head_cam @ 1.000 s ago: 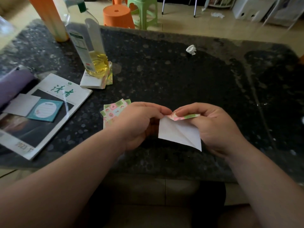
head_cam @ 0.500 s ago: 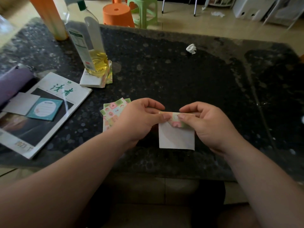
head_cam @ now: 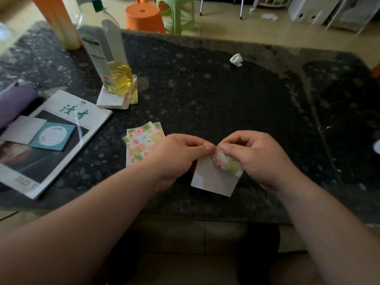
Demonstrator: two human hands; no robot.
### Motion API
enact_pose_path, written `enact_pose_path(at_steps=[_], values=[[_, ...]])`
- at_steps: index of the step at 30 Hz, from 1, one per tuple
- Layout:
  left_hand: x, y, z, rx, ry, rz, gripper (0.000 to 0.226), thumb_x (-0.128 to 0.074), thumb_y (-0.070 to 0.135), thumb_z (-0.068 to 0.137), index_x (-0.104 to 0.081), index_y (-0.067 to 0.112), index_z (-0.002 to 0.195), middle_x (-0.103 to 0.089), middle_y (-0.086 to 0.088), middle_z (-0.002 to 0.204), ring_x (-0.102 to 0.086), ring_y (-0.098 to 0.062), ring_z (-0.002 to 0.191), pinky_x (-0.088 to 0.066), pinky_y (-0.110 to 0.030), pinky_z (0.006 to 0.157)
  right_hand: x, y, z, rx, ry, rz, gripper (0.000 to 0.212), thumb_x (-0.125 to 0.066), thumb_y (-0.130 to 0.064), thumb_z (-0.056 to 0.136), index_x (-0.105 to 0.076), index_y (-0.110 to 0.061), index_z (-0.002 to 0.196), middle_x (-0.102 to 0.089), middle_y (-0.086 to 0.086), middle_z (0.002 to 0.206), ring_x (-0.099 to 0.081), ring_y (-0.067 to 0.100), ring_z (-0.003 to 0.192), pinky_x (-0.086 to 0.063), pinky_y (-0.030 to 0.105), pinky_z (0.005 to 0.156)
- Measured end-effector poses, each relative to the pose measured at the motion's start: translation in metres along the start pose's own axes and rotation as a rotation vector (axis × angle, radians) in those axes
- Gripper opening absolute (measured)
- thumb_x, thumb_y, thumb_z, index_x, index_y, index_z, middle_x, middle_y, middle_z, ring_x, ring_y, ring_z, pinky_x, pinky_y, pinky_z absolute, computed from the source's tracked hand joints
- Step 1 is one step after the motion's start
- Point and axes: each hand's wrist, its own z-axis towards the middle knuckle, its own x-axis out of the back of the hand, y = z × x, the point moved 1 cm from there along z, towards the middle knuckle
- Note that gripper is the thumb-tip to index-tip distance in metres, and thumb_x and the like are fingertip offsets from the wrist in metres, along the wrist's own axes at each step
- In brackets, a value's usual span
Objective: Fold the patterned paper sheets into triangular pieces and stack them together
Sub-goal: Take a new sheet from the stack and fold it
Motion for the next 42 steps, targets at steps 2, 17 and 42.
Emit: enact_pose_path(at_steps=[2, 17, 42], values=[[-0.001, 0.0, -0.002, -0.015, -0.014, 0.029, 0.013, -0.07, 0.031, 0.095, -0.082, 0.026, 0.094, -0.079, 0.0, 0.099, -0.075, -0.021, 0.099, -0.059, -0.048, 0.093, 0.0, 0.0, 0.0, -0.005, -0.009, -0.005, 0.009, -0.074, -0.023, 0.091, -0.079, -0.027, 0.084, -0.075, -0.014, 0.083, -0.07, -0.002, 0.081, -0.057, 0.027, 0.072], [0.0, 0.007, -0.008, 0.069, -0.002, -0.098, 0.013, -0.077, 0.021, 0.089, -0.08, 0.013, 0.099, -0.079, -0.007, 0.095, -0.077, -0.022, 0.089, -0.061, -0.035, 0.072, 0.006, -0.002, 0.001, -0.07, -0.176, -0.076, 0.014, -0.083, -0.035, 0.082, -0.078, -0.023, 0.079, -0.078, -0.006, 0.082, -0.074, 0.01, 0.079, -0.06, 0.037, 0.076], [-0.002, 0.008, -0.011, 0.007, -0.027, 0.03, 0.02, -0.072, 0.033, 0.093, -0.081, 0.015, 0.092, -0.079, -0.003, 0.093, -0.075, -0.024, 0.094, -0.061, -0.044, 0.085, 0.008, -0.002, 0.0, -0.003, -0.16, -0.123, 0.011, -0.078, -0.031, 0.089, -0.077, -0.023, 0.081, -0.076, -0.009, 0.082, -0.072, 0.006, 0.08, -0.056, 0.031, 0.072]])
